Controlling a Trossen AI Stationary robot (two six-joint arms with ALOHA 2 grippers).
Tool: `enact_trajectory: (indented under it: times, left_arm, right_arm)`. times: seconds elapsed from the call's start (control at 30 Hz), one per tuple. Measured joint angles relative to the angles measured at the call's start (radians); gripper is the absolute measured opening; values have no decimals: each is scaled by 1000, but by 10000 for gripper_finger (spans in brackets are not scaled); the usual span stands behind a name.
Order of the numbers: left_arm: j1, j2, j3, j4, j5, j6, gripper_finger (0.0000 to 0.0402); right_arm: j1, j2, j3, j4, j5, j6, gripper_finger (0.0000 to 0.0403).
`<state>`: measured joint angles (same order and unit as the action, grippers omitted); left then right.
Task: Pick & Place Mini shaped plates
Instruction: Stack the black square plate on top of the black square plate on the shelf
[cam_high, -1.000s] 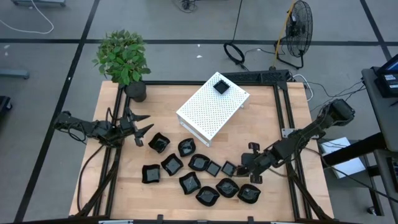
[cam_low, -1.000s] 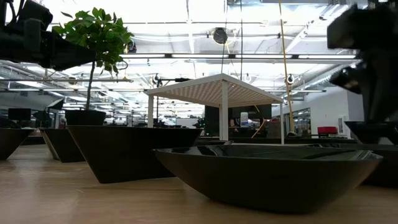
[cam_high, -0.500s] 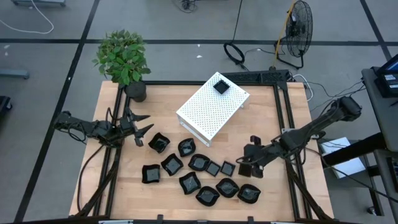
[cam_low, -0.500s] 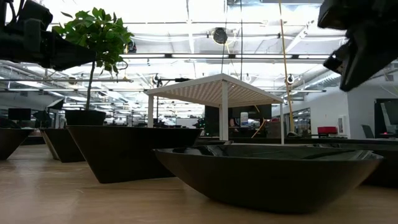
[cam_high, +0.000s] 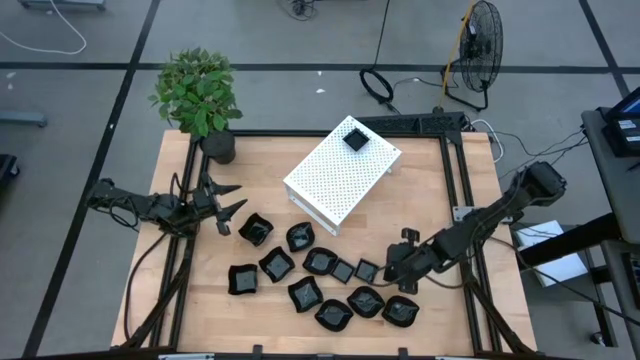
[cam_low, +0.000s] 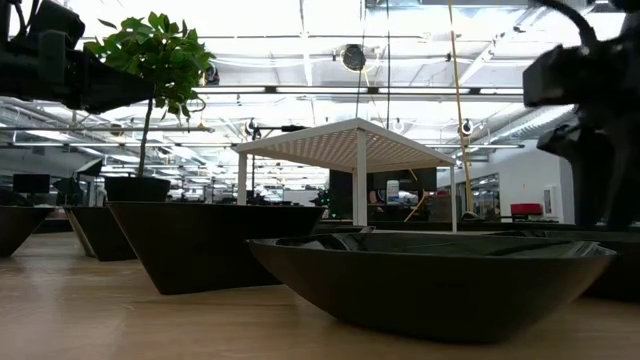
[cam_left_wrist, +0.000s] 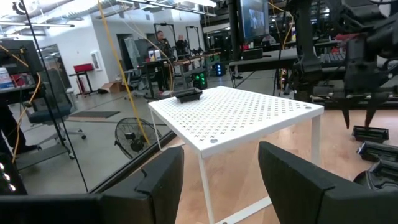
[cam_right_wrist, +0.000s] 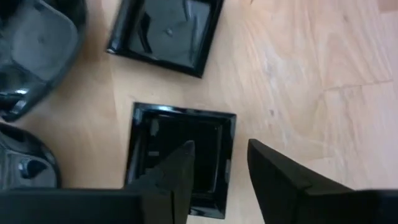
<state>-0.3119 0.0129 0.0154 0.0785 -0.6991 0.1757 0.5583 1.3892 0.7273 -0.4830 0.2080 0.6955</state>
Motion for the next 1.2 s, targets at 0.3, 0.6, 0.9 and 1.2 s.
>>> enact_trajectory:
  times: [0.3, 0.6, 0.9, 1.2]
  left_arm:
    - [0, 0, 0, 0, 0, 0, 212]
    - [0, 0, 0, 0, 0, 0, 212]
    - [0, 0, 0, 0, 0, 0, 212]
    - [0, 0, 0, 0, 0, 0, 212]
  right_arm:
    - [0, 39, 0, -19, -1, 0, 98]
    - [0, 40, -4, -13, -2, 0, 65]
    - [0, 39, -46, 27, -2, 0, 48]
    - [0, -5, -48, 23, -4, -3, 7]
